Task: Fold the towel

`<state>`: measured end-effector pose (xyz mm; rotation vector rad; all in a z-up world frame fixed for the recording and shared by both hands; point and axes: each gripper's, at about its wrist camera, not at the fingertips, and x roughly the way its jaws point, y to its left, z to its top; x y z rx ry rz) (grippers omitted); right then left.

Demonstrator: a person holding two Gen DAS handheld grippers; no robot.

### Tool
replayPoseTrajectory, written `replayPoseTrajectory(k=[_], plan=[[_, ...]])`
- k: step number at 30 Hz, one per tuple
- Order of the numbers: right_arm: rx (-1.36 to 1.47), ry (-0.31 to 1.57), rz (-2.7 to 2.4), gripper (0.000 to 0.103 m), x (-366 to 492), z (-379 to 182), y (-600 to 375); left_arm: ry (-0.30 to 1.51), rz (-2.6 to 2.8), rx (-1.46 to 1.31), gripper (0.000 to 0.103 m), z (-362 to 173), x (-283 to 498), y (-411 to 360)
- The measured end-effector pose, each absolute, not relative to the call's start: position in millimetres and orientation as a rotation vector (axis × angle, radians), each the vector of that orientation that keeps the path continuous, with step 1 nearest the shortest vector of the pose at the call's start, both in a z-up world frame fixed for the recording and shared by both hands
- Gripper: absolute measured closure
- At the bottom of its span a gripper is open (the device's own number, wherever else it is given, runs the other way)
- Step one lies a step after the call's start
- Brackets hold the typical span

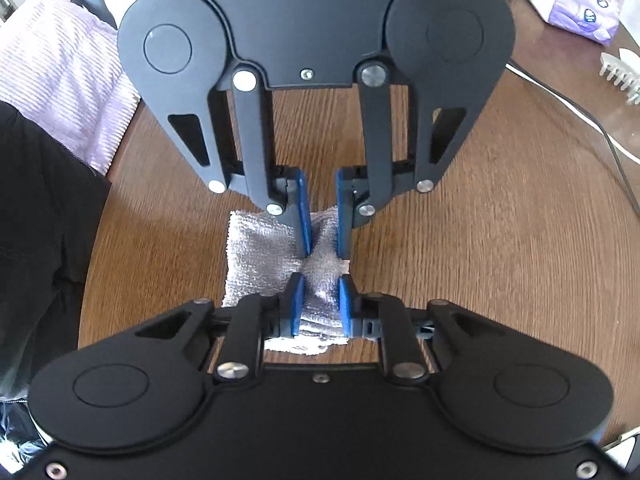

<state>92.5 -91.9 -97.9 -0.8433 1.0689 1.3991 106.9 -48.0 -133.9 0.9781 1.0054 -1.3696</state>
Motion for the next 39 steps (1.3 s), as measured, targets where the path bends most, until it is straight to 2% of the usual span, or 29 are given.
replayPoseTrajectory(k=[3,4,6,8,9,10,11,12,13,14,15,20,23,28,39], plan=[[-0.857,1.062,1.373,0.076,90,-95,-92,1.005,-1.344,0.985,0.08,-134,110,-50],[-0.867,1.054,1.36,0.07,88,-93,-91,1.005,-1.335,0.987,0.074,-134,110,-50],[-0.882,1.036,1.345,0.067,86,-90,-91,0.988,-1.302,1.01,0.059,-132,109,-50],[-0.893,1.022,1.341,0.066,82,-85,-92,0.982,-1.28,1.026,0.031,-130,108,-50],[-0.883,1.027,1.335,0.065,81,-82,-94,0.994,-1.273,1.023,0.023,-128,108,-50],[-0.868,1.027,1.33,0.062,80,-78,-95,1.001,-1.262,1.004,0.01,-125,108,-49],[-0.853,1.025,1.325,0.058,79,-73,-97,1.005,-1.251,0.982,0.007,-122,109,-47],[-0.838,1.019,1.315,0.055,77,-69,-99,1.012,-1.242,0.942,0.007,-118,110,-45],[-0.832,1.018,1.306,0.042,76,-65,-101,1.015,-1.235,0.917,0.006,-115,110,-43],[-0.827,1.015,1.289,0.023,74,-61,-103,1.013,-1.221,0.883,0.006,-110,112,-40],[-0.822,1.01,1.269,0.019,72,-57,-105,1.01,-1.204,0.845,0.006,-105,114,-36],[-0.746,0.996,1.118,0.019,62,-25,-124,0.969,-1.024,0.821,0.004,-92,88,-24],[-0.718,1.015,1.012,0.018,45,-22,-132,1.012,-0.884,0.769,0.003,-86,82,-26],[-0.58,1.061,0.793,0.018,30,-29,-139,1.107,-0.671,0.455,0.003,-72,56,3],[-0.163,1.197,0.321,0.017,-5,-29,-163,1.191,-0.242,0.067,0.003,-48,-1,12]])
